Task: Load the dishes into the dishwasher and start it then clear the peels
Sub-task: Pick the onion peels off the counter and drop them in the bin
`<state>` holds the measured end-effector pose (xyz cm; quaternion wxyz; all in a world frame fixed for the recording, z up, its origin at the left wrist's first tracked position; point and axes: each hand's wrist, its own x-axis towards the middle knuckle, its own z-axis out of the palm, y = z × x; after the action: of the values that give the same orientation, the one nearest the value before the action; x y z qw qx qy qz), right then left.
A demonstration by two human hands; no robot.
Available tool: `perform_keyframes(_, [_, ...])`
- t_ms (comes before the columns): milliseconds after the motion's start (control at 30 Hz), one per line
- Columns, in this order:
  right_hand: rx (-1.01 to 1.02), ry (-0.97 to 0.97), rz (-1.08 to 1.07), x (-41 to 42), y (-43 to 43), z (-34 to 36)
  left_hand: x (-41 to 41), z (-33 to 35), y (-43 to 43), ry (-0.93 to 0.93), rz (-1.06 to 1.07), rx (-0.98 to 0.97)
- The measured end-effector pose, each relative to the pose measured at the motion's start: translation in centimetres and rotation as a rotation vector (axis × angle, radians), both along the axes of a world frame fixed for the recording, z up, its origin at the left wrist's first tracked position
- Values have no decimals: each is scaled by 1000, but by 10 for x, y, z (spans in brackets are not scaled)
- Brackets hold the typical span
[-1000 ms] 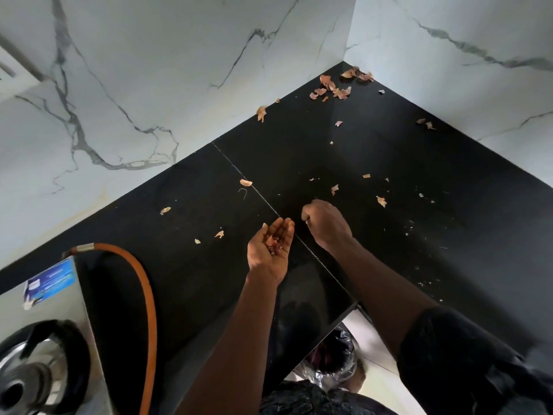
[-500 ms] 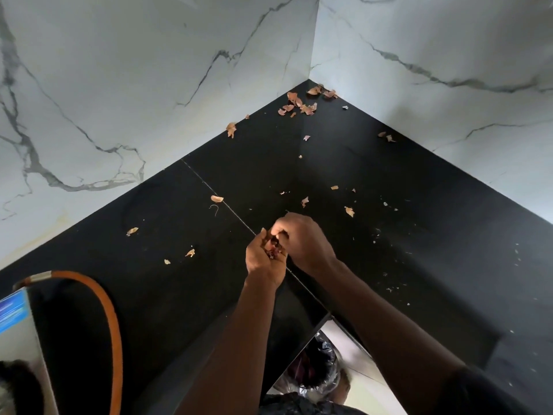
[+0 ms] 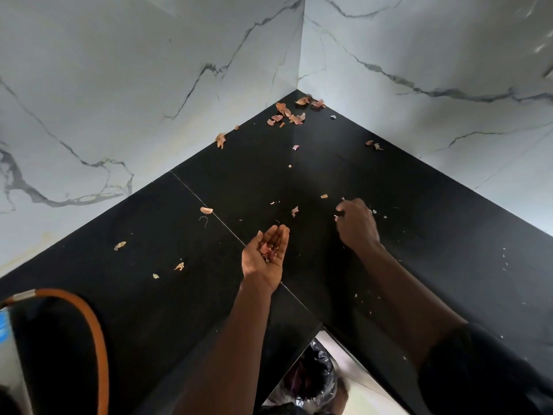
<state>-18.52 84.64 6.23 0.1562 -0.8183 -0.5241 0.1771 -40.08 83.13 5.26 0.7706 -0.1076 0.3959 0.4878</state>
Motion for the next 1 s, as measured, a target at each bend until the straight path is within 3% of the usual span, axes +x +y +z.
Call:
perform_keyframes(133, [-54, -38, -39, 17, 5, -9, -1, 0, 0, 15, -16, 2])
perform_keyframes(267, [-136, -55, 68, 16, 9, -15, -2, -1, 1, 9, -8, 8])
perform_keyframes(567, [-79, -163, 254, -20, -1, -11, 5, -3, 4, 24, -17, 0])
perform_keyframes(733, [-5, -13, 275, -42, -9, -10, 13, -7, 7, 37, -17, -9])
perform_keyframes(900, [221, 135, 273, -69, -12, 13, 24, -8, 9, 68, -17, -22])
perform_keyframes(1000, [177, 148, 385, -84, -17, 23, 31, -12, 11, 147, -44, -47])
